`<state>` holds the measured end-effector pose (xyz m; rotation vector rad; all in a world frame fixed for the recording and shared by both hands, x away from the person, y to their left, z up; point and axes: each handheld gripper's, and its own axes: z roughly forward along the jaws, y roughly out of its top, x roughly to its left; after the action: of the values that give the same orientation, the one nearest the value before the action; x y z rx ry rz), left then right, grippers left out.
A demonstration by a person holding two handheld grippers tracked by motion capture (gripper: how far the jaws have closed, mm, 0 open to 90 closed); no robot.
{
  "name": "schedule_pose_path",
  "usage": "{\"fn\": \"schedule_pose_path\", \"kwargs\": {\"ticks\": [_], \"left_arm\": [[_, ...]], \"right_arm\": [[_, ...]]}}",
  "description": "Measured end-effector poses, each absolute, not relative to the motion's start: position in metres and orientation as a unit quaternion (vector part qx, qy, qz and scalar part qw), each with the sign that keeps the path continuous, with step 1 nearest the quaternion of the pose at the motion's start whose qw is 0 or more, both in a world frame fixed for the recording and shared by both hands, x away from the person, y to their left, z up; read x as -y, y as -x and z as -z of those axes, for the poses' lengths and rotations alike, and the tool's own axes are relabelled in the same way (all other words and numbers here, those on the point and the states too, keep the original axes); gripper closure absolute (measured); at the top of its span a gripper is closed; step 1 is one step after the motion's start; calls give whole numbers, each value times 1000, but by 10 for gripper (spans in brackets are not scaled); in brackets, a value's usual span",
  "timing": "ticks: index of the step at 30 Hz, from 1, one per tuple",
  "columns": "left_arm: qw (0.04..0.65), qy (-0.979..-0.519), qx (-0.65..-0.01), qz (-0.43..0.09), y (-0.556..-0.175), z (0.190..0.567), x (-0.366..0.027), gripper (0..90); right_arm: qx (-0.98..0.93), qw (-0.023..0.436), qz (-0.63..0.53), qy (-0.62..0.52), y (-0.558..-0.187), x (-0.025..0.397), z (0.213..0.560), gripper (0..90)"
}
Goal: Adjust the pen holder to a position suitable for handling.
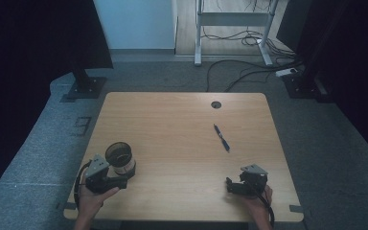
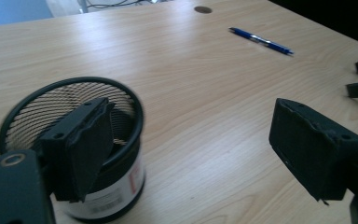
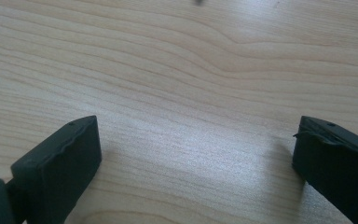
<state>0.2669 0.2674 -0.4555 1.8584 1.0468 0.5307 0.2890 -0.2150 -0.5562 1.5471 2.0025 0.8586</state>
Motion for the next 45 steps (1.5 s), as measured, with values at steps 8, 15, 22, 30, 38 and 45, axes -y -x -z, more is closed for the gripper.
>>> {"fn": "schedule_pose_path", "kwargs": {"ticks": [8,15,22,30,38,45], "left_arm": [[449,-741,-445,-227,-271,458,-285,114],[434,-735,-466,-233,-277,465,-297,68],[424,-729,-486,-229,-285,477,-309,44],[415,-736,-489,-216,-292,489,-308,39],[404,-742,-491,-210,-300,499,-303,34],[401,-744,-493,-208,-306,503,-300,34]], "right_arm": [[-729,233,-312,-563,-289,215,556,4],[-729,234,-312,-563,-289,215,556,5],[-729,234,-312,-562,-289,215,556,5],[-729,234,-312,-563,-289,215,556,5],[-728,234,-313,-563,-290,215,556,5],[-728,235,-313,-563,-290,215,556,5]]}}
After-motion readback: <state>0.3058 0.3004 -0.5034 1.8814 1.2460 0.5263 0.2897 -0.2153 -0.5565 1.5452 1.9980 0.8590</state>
